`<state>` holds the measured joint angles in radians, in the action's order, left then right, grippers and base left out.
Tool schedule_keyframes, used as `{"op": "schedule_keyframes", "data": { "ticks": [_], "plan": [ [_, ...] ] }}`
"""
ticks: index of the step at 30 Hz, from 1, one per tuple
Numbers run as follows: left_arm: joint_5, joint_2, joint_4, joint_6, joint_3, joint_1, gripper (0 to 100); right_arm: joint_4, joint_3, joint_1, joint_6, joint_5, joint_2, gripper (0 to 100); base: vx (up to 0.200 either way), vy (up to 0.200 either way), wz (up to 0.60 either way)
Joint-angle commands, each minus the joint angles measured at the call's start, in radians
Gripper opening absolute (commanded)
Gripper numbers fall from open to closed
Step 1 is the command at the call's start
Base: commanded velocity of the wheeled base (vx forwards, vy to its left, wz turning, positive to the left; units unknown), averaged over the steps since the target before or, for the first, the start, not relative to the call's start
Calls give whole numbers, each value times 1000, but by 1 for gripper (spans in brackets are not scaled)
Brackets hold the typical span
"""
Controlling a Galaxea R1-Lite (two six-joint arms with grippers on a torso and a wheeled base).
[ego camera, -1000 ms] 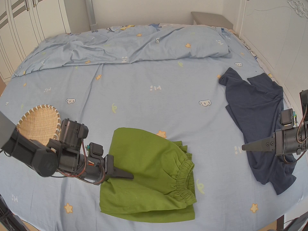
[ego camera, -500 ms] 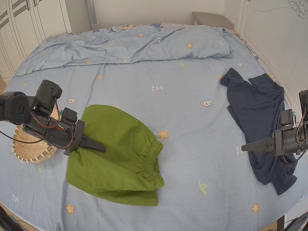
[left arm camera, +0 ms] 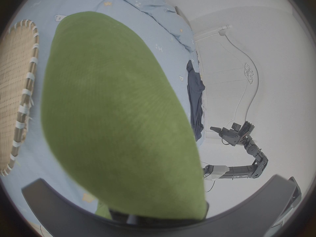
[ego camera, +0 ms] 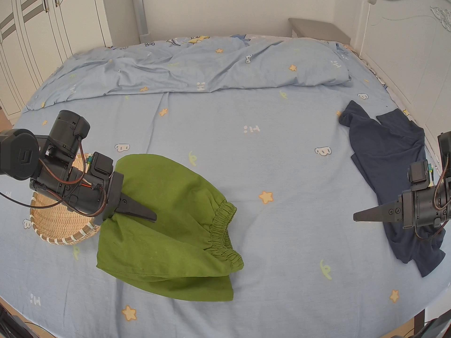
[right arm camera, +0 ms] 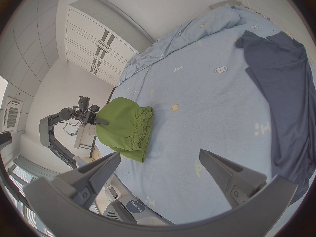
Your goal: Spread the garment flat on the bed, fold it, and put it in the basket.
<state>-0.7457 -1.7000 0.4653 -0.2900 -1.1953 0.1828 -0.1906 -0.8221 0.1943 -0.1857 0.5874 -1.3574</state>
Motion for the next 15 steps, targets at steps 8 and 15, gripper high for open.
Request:
{"op": "schedule_keyframes", "data": {
  "ticks": [8, 15],
  "plan": [
    [5, 5, 3, 5, 6, 27, 0, -1, -3, 2, -1, 0, 0, 100, 0, 200, 0],
    [9, 25, -2, 12, 28, 84, 0, 0, -2, 2, 0, 0, 3, 100, 0, 114, 0]
  ]
}}
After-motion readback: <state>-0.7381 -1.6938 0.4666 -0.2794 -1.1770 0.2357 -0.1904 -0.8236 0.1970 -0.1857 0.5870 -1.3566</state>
